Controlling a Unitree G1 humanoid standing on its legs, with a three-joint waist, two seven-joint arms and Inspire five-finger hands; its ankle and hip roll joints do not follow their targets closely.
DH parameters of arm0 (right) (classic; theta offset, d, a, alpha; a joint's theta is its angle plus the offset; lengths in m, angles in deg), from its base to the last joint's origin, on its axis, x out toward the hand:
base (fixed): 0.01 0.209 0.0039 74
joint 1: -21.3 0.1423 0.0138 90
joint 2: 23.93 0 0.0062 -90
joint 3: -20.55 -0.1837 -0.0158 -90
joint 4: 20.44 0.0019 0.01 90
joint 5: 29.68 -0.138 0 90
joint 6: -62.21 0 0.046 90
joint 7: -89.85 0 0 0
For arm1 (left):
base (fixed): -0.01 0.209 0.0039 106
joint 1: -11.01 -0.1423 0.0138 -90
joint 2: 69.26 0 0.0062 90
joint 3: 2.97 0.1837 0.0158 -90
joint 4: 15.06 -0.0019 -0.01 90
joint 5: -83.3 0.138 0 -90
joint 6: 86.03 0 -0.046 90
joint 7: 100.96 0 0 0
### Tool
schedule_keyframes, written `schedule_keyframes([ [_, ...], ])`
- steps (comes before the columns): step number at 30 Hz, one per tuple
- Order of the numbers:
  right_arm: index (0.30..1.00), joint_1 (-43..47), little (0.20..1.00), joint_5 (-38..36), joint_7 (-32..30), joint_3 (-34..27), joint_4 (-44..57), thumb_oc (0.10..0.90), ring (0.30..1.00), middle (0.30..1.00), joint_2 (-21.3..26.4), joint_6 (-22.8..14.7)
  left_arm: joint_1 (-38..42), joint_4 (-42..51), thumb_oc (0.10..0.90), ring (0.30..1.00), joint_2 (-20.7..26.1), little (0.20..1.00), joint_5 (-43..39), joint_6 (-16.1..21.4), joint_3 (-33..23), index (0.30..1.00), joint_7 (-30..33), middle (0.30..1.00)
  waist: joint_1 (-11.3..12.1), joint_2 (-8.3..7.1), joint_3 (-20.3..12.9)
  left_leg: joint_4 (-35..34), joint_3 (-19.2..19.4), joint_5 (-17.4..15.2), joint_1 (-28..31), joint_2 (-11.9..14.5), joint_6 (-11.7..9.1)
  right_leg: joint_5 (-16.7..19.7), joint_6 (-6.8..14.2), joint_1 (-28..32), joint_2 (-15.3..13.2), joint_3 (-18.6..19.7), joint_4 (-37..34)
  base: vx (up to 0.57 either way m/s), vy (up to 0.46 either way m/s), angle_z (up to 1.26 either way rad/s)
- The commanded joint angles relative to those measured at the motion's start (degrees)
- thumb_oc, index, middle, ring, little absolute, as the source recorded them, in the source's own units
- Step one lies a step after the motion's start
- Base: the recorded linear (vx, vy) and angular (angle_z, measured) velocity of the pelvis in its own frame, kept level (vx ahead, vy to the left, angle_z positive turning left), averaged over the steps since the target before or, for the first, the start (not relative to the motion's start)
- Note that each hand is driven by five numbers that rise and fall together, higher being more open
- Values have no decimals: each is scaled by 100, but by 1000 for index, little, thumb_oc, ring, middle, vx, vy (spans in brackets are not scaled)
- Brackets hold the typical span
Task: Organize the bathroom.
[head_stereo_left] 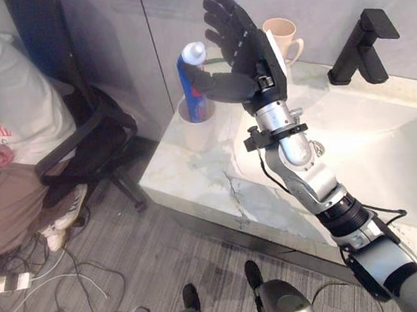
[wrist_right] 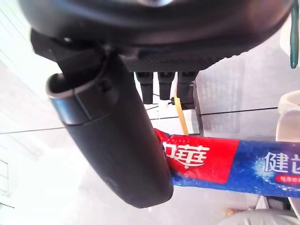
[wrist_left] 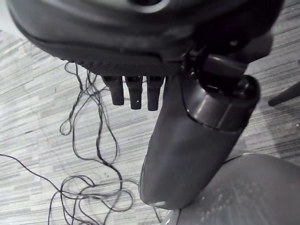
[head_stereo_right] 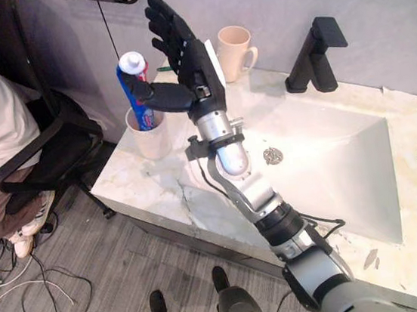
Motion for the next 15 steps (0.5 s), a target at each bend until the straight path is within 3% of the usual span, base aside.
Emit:
schedule_keyframes([
  [1, 900, 587, 900, 110, 24, -452, 1016, 800, 900, 900, -288, -997, -28, -397, 800, 900, 138, 900, -35, -20, 131, 900, 22, 900, -29, -209, -351, 870, 273, -463, 97, 226, 66, -344, 426, -545, -126, 408, 859, -42, 2, 1],
  [15, 900, 548, 900, -118, 212, -396, 913, 800, 900, 900, -295, -652, 3, -335, 800, 900, 138, 900, -54, 24, 144, 900, 29, 900, -53, -172, -292, 909, 264, -461, 33, 192, 67, -327, 414, -557, -131, 427, 836, -10, 0, 0],
])
